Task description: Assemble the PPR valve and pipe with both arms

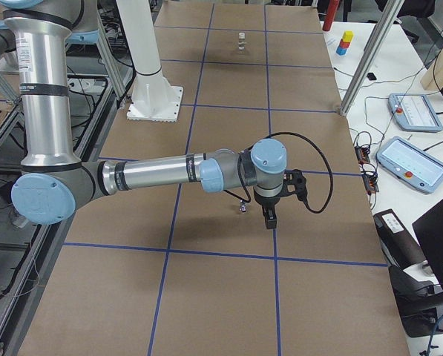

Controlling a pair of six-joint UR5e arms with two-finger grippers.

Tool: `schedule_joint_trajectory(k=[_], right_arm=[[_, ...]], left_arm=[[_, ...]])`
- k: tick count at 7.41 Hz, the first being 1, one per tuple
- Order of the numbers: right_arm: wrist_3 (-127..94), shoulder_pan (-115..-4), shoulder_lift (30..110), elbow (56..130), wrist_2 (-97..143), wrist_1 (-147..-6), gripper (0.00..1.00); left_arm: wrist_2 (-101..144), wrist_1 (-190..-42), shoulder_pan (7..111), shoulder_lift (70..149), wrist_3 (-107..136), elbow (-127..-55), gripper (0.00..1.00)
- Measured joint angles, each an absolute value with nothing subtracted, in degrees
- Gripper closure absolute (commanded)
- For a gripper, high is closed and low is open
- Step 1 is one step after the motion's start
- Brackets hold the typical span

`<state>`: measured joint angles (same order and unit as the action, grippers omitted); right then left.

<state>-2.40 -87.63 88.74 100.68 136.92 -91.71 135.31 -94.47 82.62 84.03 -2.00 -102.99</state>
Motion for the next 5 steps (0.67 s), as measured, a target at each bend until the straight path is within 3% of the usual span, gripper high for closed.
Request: schedule_joint_trajectory(k=[5], right_arm=[[-2.4,-87.5,89.4,102.2,136.9,-93.7,0.0]], left_arm=[[135.7,-95.0,82.6,83.9,-1.7,-103.8,0.0]])
